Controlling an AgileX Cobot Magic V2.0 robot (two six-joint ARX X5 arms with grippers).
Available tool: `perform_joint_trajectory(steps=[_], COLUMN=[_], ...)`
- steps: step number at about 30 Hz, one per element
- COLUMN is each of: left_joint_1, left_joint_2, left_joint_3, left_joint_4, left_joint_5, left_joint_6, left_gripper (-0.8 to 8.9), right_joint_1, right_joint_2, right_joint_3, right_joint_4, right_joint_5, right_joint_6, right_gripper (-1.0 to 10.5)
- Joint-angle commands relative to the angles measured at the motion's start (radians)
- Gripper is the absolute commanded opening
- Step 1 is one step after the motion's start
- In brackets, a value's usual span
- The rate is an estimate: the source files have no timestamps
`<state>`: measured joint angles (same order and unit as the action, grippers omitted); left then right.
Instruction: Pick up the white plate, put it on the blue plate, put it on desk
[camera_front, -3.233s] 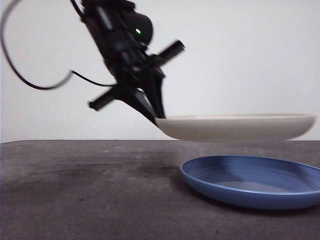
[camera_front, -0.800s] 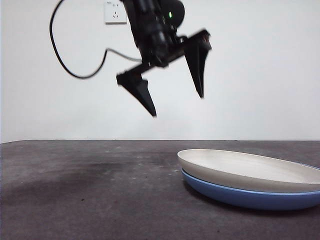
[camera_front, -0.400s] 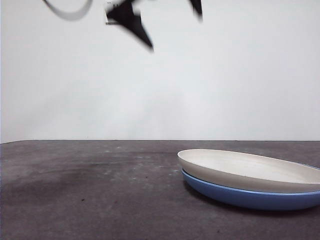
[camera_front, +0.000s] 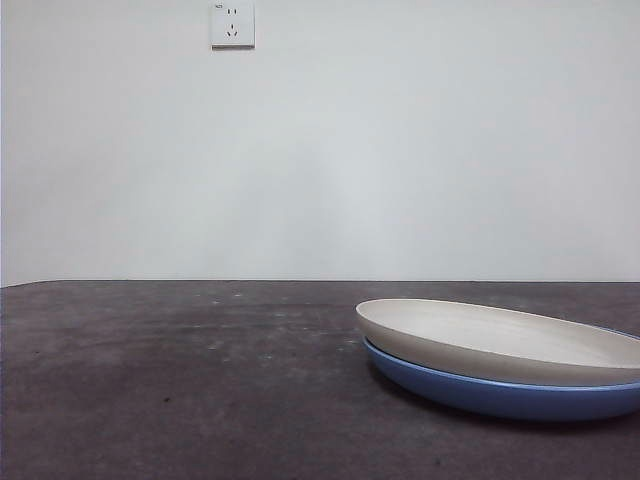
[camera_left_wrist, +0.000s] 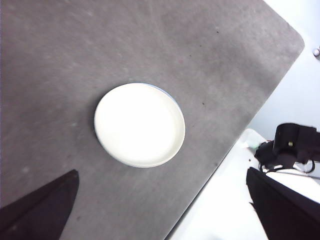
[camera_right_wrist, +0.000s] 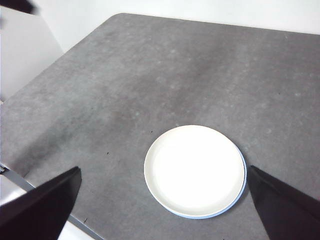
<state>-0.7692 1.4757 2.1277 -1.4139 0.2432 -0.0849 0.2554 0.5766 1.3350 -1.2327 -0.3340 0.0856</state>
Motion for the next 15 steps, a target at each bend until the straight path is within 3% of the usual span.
perform_joint_trajectory(steps=[1, 10, 15], left_joint_1=[-0.01, -0.01, -0.009], left_joint_2=[-0.107, -0.497, -0.676], left_joint_3=[-0.071, -0.489, -0.633], left_joint_4=[-0.041, 0.028, 0.084], left_joint_5=[-0.03, -0.038, -0.042], left_joint_6=[0.021, 0.066, 0.079], left_gripper=[6.3, 6.29, 6.26], right_joint_1=[0.003, 0.003, 0.003], right_joint_2=[0.004, 0.004, 0.004], right_joint_3=[0.021, 0.021, 0.021], right_joint_4=[0.0, -0.004, -0.025], right_joint_5=[0.022, 0.053, 0.051], right_joint_6=[0.03, 0.093, 0.127], right_gripper=[6.3, 6.3, 6.3])
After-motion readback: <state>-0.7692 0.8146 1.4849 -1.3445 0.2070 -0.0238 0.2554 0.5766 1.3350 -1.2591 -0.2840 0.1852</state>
